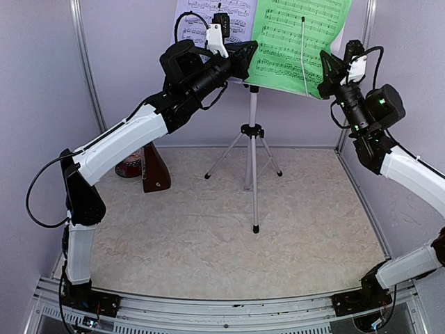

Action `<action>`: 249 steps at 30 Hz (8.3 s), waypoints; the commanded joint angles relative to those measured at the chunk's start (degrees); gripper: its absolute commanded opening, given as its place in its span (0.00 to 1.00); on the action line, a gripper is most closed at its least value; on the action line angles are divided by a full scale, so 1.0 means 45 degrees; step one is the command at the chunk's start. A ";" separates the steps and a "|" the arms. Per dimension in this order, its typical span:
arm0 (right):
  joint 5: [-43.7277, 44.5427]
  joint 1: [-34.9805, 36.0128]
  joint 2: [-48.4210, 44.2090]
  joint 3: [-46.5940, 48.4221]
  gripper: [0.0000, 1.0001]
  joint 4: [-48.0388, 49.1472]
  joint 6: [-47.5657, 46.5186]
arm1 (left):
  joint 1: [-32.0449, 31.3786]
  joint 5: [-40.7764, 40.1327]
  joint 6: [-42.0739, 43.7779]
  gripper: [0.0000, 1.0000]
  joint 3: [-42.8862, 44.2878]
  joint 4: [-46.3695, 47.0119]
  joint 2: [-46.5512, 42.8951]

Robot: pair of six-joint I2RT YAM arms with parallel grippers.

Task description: Set up the instrument practice props

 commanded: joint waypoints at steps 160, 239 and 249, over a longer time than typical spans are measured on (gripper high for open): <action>-0.1371 -0.0297 -0.3954 -0.3108 0.80 -0.3690 0.2387 | 0.6965 0.6820 -0.2673 0.63 -0.7781 0.1202 -0.6007; -0.3122 -0.0298 -0.4939 -0.5747 1.00 -0.7433 0.4810 | 0.4141 0.0067 -0.2363 0.99 -1.5298 -0.1529 -0.9650; -0.3343 0.0207 -0.2399 -0.8248 1.00 -0.4850 0.5964 | 0.3291 -0.1381 -0.3680 0.99 -1.8041 -0.1426 -0.8999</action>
